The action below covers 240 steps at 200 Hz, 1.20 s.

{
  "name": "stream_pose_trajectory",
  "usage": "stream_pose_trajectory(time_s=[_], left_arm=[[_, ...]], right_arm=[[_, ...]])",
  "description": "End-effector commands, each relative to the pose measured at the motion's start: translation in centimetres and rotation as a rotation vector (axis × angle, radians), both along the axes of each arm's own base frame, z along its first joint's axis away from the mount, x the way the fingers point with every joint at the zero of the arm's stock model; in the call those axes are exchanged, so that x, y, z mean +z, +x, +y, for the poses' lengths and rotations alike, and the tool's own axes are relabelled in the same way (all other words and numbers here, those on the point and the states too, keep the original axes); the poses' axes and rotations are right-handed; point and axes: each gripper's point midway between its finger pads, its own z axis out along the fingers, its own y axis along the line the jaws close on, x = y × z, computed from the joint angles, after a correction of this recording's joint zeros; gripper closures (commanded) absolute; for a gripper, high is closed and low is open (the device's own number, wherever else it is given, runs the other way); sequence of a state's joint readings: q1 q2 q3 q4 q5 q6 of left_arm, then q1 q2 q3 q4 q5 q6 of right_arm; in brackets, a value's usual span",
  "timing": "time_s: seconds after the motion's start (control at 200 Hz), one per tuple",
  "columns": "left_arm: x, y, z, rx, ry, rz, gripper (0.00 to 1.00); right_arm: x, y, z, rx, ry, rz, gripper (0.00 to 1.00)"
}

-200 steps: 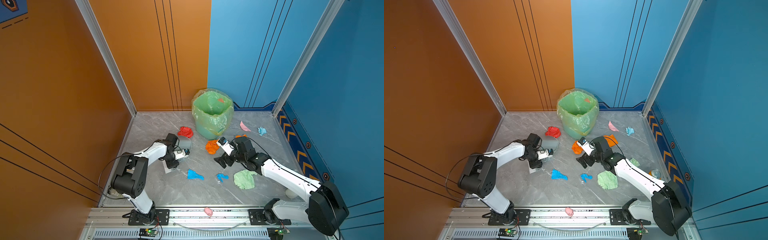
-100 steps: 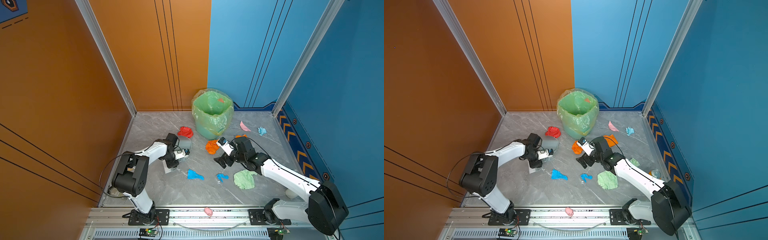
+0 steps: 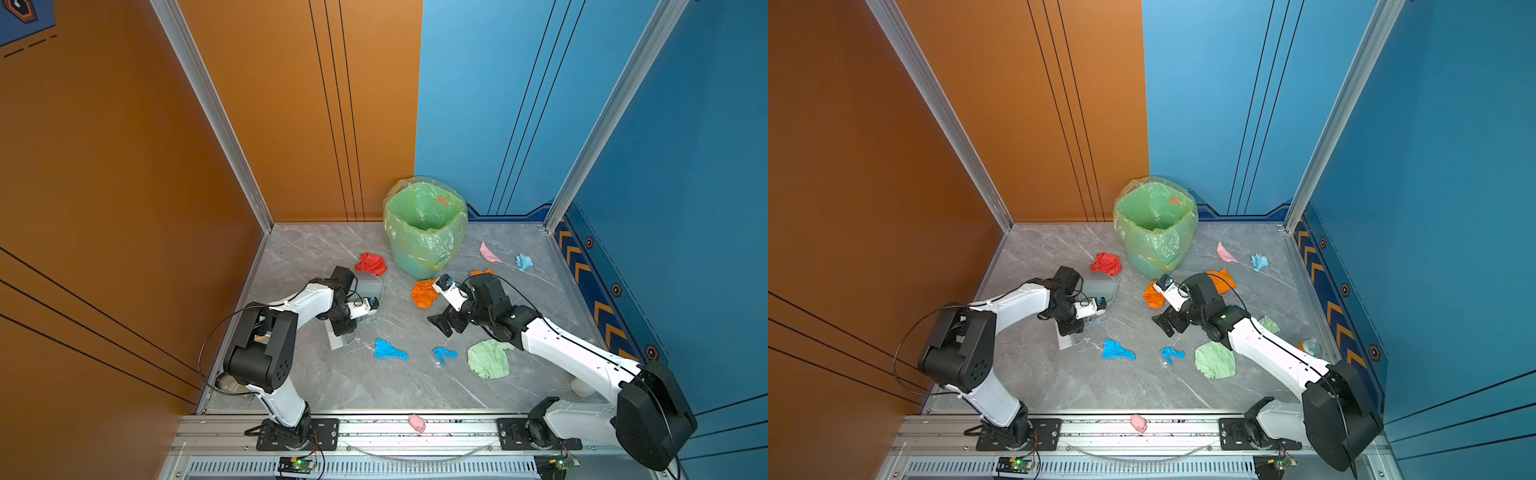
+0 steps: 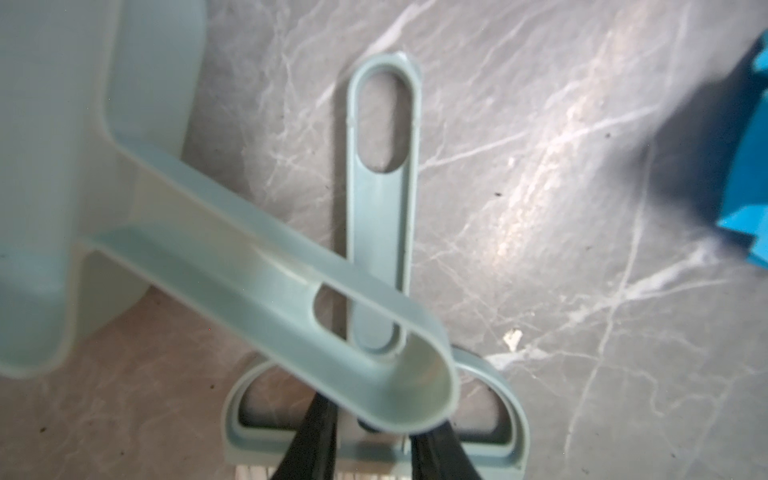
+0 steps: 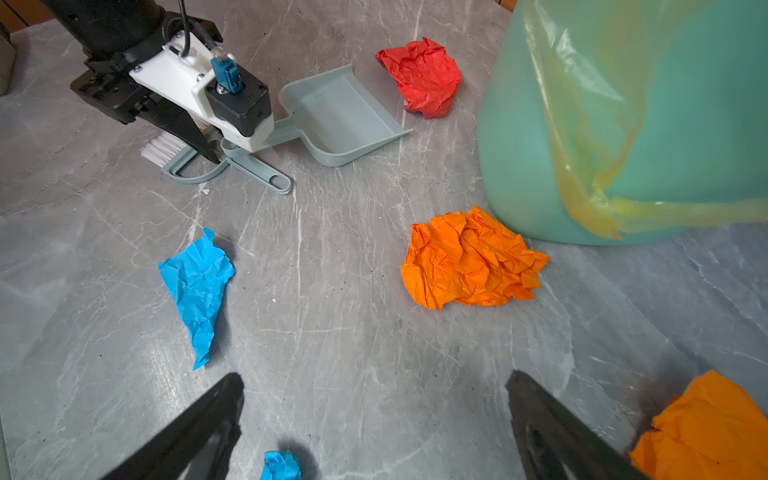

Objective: Sweep away the paper scraps from the table
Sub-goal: 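Close the left gripper on the brush back and lift it off the dustpan handle, then carry the brush toward the right gripper while the right gripper grasps its handle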

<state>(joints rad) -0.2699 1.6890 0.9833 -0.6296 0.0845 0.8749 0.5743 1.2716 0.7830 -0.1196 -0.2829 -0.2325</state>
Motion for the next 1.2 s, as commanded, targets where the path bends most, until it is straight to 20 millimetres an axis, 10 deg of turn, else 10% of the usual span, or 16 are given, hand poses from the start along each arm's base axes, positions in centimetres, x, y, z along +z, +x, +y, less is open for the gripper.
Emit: stream_pose_trajectory(time_s=[0.0, 0.25, 1.196], left_arm=[[-0.6, -1.2, 0.2, 0.005, -0.007, 0.067, 0.87], [0.3, -1.7, -0.2, 0.016, -0.049, 0.054, 1.0], [3.1, -5.8, -4.4, -0.047, -0.145, 0.123, 1.0]], right_arm=[[0.9, 0.6, 0.3, -0.004, 0.004, -0.035, 0.0], [1.2, 0.6, 0.5, 0.003, 0.009, -0.04, 0.0], [2.3, 0.6, 1.6, 0.055, 0.004, -0.057, 0.0]])
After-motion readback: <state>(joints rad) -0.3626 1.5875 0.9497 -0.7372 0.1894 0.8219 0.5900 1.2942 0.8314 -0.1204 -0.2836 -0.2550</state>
